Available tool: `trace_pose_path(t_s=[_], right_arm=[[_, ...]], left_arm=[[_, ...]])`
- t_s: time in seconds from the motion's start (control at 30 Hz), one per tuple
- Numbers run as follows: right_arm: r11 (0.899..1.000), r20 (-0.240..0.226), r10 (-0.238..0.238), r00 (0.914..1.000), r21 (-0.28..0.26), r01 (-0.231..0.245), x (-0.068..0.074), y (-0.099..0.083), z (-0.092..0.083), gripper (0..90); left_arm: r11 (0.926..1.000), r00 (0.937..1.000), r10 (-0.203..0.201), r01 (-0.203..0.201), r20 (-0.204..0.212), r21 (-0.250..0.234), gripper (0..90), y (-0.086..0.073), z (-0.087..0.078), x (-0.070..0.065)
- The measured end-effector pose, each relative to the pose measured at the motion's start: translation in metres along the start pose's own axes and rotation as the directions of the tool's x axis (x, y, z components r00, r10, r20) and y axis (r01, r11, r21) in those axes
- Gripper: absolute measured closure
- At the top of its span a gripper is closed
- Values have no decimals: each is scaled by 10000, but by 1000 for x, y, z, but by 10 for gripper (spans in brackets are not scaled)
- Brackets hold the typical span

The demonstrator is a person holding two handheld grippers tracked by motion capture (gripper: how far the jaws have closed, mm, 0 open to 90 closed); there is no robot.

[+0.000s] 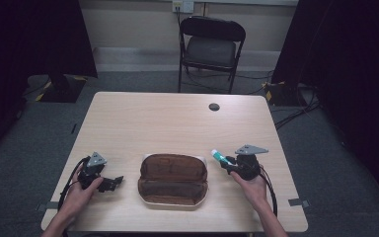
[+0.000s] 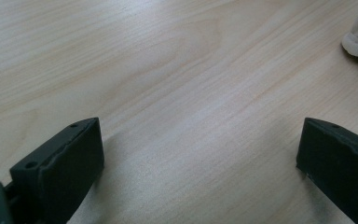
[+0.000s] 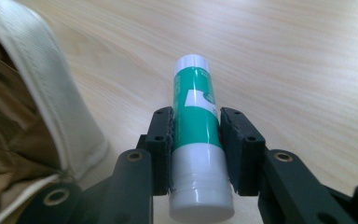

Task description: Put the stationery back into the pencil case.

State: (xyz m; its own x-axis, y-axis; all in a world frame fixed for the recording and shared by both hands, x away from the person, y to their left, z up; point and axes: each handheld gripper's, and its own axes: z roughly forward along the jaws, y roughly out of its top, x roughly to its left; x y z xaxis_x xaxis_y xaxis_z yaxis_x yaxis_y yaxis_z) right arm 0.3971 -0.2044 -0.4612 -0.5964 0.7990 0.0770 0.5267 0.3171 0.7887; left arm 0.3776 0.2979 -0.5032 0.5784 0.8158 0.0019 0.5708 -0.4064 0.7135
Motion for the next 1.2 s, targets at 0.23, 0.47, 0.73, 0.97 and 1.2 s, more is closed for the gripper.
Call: trace_pose_path(t_s=[0.23,0.47,0.73,0.97,1.2], right_arm=[[9986,-242,69,9997,-514,-81,5,8,-12,659],[9957,-317,-38,9995,-928,9,13,17,-22,659],[9894,-627,-284,9976,-1441,191,22,26,-38,659],[9842,-919,-615,9939,-1715,451,36,36,-46,659],[9780,-1251,-1098,9860,-1905,847,54,45,-49,659]], left_arm=[[10000,10000,4,-4,19,10,1,0,0,0],[10000,10000,2,-2,18,9,1,0,0,0],[10000,10000,-12,11,33,15,0,0,0,0],[10000,10000,-11,11,32,16,0,0,0,0],[10000,10000,-12,12,33,17,0,0,0,0]])
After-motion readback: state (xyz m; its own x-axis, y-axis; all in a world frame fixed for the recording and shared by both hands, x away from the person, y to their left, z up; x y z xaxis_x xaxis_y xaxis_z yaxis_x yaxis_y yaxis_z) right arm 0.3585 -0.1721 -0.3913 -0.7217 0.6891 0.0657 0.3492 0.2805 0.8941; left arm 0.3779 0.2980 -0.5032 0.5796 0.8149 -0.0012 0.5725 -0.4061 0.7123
